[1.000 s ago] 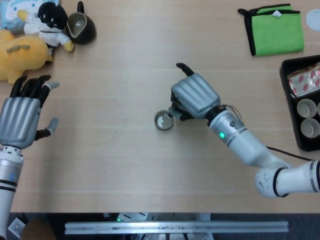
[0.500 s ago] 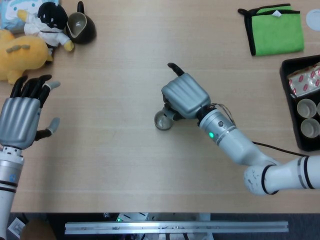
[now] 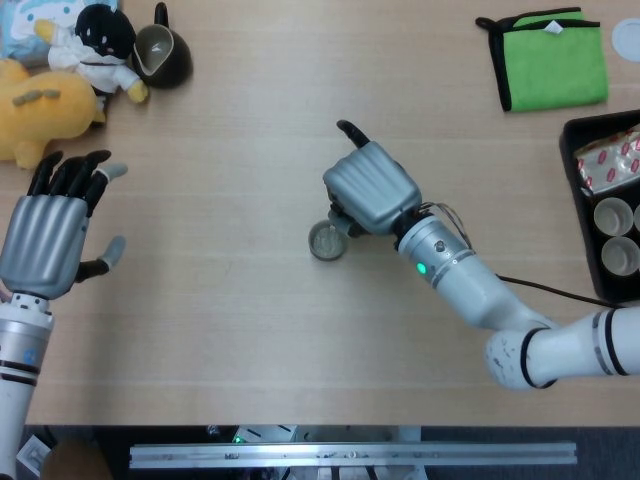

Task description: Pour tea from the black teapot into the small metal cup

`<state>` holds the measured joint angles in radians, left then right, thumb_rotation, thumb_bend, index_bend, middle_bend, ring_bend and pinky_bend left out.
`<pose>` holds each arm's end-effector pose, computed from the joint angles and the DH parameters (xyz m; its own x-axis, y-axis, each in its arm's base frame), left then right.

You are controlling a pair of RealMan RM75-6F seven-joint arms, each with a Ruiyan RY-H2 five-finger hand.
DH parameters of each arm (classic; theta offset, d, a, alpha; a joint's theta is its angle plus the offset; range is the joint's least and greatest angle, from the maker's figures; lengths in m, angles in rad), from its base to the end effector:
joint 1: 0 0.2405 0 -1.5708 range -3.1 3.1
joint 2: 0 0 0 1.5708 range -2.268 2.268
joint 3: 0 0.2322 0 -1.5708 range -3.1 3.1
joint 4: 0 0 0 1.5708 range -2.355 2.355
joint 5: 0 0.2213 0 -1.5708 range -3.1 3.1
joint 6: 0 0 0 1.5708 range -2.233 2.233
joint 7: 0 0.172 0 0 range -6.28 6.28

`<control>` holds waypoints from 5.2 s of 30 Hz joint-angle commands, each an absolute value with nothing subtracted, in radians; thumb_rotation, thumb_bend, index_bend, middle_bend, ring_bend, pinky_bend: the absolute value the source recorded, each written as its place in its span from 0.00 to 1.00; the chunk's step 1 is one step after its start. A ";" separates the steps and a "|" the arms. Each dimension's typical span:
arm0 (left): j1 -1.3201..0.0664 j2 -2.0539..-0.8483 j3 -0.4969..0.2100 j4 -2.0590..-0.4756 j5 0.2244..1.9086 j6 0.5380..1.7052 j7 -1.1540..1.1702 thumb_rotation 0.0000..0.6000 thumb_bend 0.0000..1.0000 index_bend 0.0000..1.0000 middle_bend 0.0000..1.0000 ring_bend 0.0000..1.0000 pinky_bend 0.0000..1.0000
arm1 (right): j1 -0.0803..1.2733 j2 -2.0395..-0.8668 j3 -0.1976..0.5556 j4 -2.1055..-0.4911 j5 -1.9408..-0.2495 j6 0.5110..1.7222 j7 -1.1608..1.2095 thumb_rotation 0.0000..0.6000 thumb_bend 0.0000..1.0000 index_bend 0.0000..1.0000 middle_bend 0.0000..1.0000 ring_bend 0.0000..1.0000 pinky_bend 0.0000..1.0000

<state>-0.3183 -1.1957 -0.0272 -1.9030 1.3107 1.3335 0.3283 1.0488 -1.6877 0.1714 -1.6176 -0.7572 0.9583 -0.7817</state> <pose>-0.2023 0.2442 0.0701 0.3666 0.1655 0.9155 0.9285 -0.1271 -0.3489 -0.0100 -0.3194 -0.0981 0.6273 -0.2737 0.7291 -0.7113 -0.5826 0.3932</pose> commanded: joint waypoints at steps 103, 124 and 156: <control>-0.326 -1.225 -0.040 -1.903 1.287 1.256 0.371 1.00 0.29 0.19 0.13 0.15 0.08 | 0.688 -1.799 0.183 -1.226 -1.125 0.945 -0.039 1.00 0.38 1.00 0.87 0.77 0.08; -0.331 -1.230 -0.041 -1.904 1.280 1.252 0.378 1.00 0.29 0.19 0.13 0.15 0.08 | 0.675 -1.773 0.191 -1.256 -1.137 0.905 -0.039 1.00 0.38 0.80 0.62 0.49 0.04; -0.340 -1.245 -0.039 -1.910 1.278 1.247 0.397 1.00 0.29 0.19 0.13 0.15 0.08 | 0.673 -1.711 0.193 -1.317 -1.158 0.859 -0.005 0.98 0.00 0.40 0.32 0.15 0.00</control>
<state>-0.3397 -1.2452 -0.0386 -1.9100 1.2782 1.2474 0.3970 0.6724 -1.7142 0.1948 -1.3139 -1.1563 0.8622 -0.0070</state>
